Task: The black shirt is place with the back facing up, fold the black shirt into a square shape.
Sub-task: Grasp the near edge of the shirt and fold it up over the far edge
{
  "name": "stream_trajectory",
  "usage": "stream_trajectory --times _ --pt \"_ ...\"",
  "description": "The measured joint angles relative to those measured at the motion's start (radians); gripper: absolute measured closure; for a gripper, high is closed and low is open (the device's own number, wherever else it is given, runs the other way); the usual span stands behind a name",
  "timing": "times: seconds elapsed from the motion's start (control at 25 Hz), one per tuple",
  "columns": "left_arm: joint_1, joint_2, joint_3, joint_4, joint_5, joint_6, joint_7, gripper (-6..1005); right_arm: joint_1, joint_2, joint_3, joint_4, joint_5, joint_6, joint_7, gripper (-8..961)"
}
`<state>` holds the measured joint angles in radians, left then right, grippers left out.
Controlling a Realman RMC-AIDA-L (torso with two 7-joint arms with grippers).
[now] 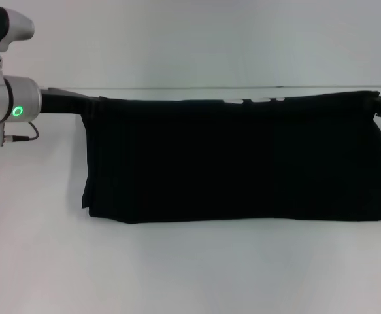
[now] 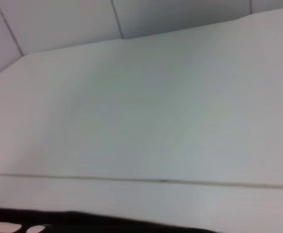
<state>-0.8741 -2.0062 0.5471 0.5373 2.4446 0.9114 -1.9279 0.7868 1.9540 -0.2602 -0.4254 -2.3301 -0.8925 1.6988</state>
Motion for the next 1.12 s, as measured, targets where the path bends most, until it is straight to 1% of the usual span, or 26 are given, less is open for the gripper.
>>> stream_trajectory --times 0.24,0.56,0.76,1.0,1.12 --pt "-0.014 -0.001 0.014 -0.001 -0.005 -0.046 -0.005 998 0.031 0.002 -0.008 0.014 0.001 0.080 0.003 911" --pt "-0.039 -0.003 0.018 -0.030 -0.006 -0.109 0.003 998 0.046 0.009 -0.010 0.023 0.002 0.123 0.004 911" --pt "-0.037 -0.012 0.021 -0.039 -0.006 -0.150 0.004 997 0.053 0.013 -0.010 0.048 0.002 0.154 -0.005 912" --pt "-0.044 -0.015 0.022 -0.066 -0.005 -0.206 0.007 997 0.062 0.020 -0.010 0.055 0.002 0.181 0.007 912" --pt "-0.043 -0.026 0.026 -0.067 -0.007 -0.249 0.020 997 0.064 0.021 -0.010 0.054 0.002 0.185 0.009 911"
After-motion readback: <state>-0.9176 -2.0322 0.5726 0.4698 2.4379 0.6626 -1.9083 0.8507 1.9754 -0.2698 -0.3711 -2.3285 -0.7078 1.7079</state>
